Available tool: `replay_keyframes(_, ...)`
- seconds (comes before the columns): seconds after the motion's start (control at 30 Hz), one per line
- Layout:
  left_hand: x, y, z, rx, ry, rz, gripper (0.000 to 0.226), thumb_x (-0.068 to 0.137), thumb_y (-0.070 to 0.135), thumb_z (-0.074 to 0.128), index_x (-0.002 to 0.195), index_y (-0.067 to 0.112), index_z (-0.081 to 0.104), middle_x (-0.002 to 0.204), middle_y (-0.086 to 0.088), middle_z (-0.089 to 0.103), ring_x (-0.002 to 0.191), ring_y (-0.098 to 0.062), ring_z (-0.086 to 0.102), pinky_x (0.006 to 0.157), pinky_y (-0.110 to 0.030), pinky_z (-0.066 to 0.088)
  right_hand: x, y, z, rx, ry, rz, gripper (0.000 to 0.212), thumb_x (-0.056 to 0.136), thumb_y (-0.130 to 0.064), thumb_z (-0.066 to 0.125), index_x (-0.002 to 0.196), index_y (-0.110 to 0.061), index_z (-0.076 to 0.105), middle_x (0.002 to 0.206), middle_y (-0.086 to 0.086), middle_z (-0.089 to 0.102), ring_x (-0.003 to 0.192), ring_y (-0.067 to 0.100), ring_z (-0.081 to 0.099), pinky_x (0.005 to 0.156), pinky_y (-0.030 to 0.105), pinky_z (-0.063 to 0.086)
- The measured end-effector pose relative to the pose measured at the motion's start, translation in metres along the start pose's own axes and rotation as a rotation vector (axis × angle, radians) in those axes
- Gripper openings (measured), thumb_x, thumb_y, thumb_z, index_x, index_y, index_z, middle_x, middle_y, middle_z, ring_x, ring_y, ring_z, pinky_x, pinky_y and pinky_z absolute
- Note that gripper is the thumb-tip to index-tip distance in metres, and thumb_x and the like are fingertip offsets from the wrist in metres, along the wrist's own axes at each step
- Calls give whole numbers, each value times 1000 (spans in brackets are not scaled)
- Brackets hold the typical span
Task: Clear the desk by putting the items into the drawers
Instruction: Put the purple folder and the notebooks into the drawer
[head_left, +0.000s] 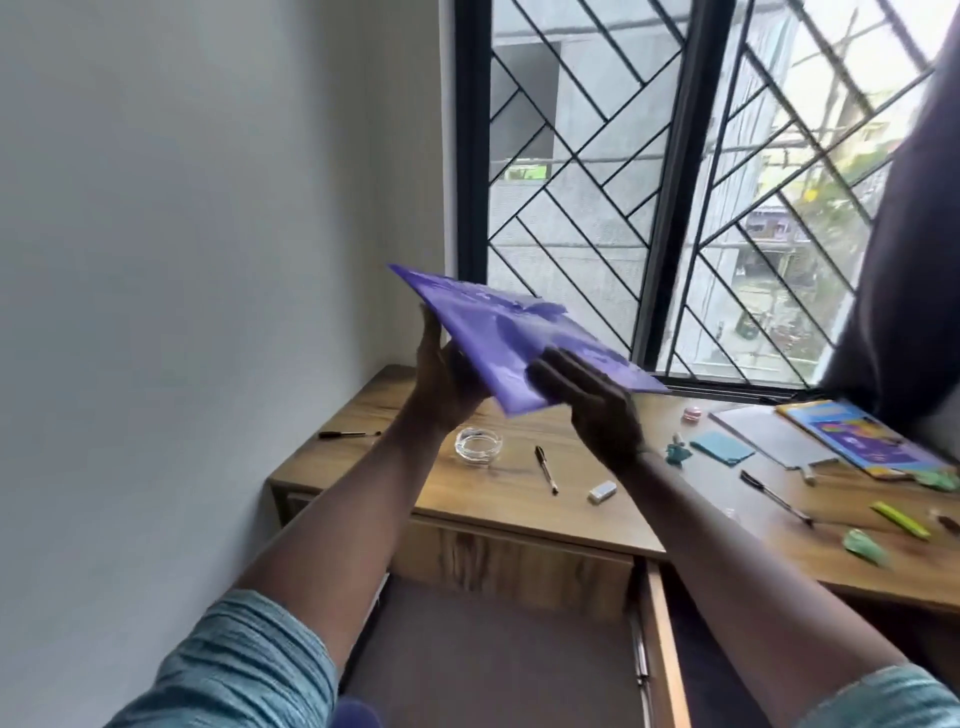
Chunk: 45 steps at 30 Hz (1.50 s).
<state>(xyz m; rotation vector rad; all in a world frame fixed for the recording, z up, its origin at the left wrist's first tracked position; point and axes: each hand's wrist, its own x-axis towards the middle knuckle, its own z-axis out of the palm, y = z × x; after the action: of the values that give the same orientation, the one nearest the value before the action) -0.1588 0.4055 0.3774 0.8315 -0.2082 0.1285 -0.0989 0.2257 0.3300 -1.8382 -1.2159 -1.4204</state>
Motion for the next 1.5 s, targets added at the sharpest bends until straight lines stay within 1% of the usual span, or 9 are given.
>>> replay_keyframes(0.17, -20, -51, 29, 26, 8, -20, 78, 78, 64, 46, 127, 4, 46, 120, -19, 54, 115, -33, 53, 96, -44, 50, -71, 10, -66, -159, -175, -131, 51, 102, -8, 18, 118, -19, 66, 119, 11, 66, 108, 30, 65, 87, 40, 55)
replay_keyframes(0.3, -39, -109, 69, 190, 97, -104, 31, 87, 16, 38, 86, 2, 66, 73, -9, 74, 67, -20, 71, 59, -22, 57, -134, 26, -117, -166, -367, -46, 41, 101, -7, 22, 127, -25, 49, 123, 8, 64, 110, 27, 64, 90, 41, 54)
replay_keyframes(0.43, -49, -177, 125, 197, 229, -196, 47, 75, 1, 32, 52, 10, 72, 56, -3, 69, 49, -17, 66, 50, -18, 54, -202, 48, -187, -169, -436, 149, 36, 103, -20, 24, 133, -18, 43, 129, 8, 60, 116, 24, 61, 102, 35, 45)
replay_keyframes(0.6, -73, -237, 176, 285, 291, -272, 32, 80, 10, 31, 64, 8, 59, 48, -4, 62, 40, -20, 58, 43, -15, 48, -267, 72, -283, -231, -438, 536, 54, 74, -10, 48, 128, -9, 42, 118, 13, 67, 113, 25, 56, 96, 33, 37)
replay_keyframes(0.73, -95, -272, 194, 290, 266, -342, 29, 66, 10, 37, 67, 7, 66, 55, -4, 67, 47, -22, 61, 45, -16, 48, -309, 89, -344, -302, -598, 658, 59, 68, -10, 37, 126, -18, 44, 115, 8, 69, 103, 31, 67, 92, 38, 35)
replay_keyframes(0.9, -108, -324, 172, 423, 361, -607, 28, 84, 7, 38, 85, 2, 65, 67, -12, 73, 55, -25, 70, 63, -32, 56, -351, 95, -389, -344, -804, 644, 50, 70, -14, 38, 116, -23, 57, 108, 4, 72, 95, 26, 71, 86, 36, 39)
replay_keyframes(1.0, -119, -350, 158, 595, 369, -768, 18, 89, 5, 41, 91, 3, 58, 62, -12, 71, 49, -24, 68, 53, -29, 56, -372, 89, -401, -329, -921, 603, 48, 69, -16, 38, 99, -20, 75, 99, 4, 75, 86, 26, 73, 71, 33, 57)
replay_keyframes(1.23, -113, -381, 138, 961, 353, -1000, 21, 94, 2, 49, 73, 2, 50, 37, -7, 57, 27, -18, 54, 32, -20, 44, -401, 87, -393, -299, -1124, 595, 44, 68, -18, 37, 84, -23, 78, 86, -2, 76, 75, 20, 74, 58, 24, 58)
replay_keyframes(1.5, -76, -421, 106, 1177, 420, -873, 16, 92, -1, 54, 103, -12, 55, 94, -12, 57, 78, -22, 55, 53, -24, 45, -410, 110, -338, -344, -1284, 619, 50, 62, -14, 32, 80, -27, 77, 82, -5, 76, 72, 19, 74, 53, 24, 57)
